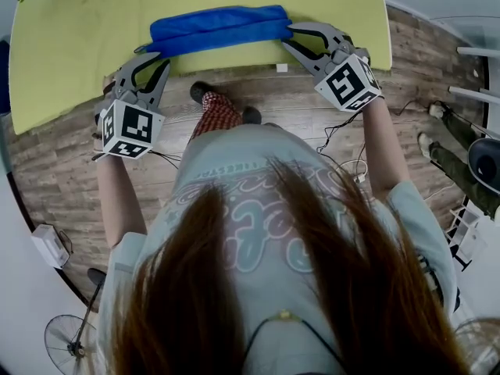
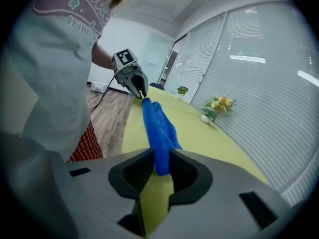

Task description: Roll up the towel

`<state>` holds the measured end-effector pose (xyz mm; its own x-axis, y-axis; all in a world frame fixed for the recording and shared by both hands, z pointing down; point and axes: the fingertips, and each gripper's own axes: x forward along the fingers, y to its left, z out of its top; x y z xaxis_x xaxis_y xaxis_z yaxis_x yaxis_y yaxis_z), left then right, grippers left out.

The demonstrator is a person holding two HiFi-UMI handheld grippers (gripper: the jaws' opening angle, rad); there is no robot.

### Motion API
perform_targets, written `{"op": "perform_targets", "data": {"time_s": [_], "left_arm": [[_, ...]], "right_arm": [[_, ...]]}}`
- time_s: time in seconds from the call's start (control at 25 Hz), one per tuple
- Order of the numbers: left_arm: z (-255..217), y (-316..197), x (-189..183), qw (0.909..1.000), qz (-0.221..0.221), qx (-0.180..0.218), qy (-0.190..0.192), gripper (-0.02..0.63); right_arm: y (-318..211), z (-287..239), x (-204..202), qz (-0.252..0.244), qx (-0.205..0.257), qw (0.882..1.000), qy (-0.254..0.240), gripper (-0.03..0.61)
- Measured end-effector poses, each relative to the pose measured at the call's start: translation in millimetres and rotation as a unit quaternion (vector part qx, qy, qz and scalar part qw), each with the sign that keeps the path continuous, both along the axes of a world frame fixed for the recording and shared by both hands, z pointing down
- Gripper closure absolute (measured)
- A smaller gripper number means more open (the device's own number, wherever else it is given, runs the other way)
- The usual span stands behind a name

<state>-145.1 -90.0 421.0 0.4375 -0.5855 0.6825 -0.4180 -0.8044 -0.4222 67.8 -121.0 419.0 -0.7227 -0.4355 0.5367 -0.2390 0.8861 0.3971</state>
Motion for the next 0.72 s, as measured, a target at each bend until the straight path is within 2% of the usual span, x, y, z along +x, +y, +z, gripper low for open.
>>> {"op": "perform_targets", "data": {"time_s": [0.2, 0.32, 0.48, 0.56, 0.72], "left_arm": [[22, -5, -10, 0.9965, 0.014, 0.008, -0.082, 0.569], [23, -9, -13, 0.9950, 0.013, 0.025, -0.096, 0.566], [23, -19, -13, 0.9894, 0.023, 0.054, -0.133, 0.566], [23, -20, -13, 0.9896, 0.023, 0.050, -0.133, 0.568], [18, -15, -13, 0.9939, 0.007, 0.032, -0.105, 0.580]], "right_arm": [[-2, 18, -5, -0.025, 0.027, 0.998, 0.059, 0.479], [-5, 19, -5, -0.026, 0.039, 0.997, 0.066, 0.479], [-6, 19, -5, -0.021, 0.049, 0.996, 0.067, 0.490], [-5, 20, -5, -0.021, 0.059, 0.995, 0.073, 0.503], [-4, 18, -4, -0.022, 0.083, 0.993, 0.081, 0.522]]}}
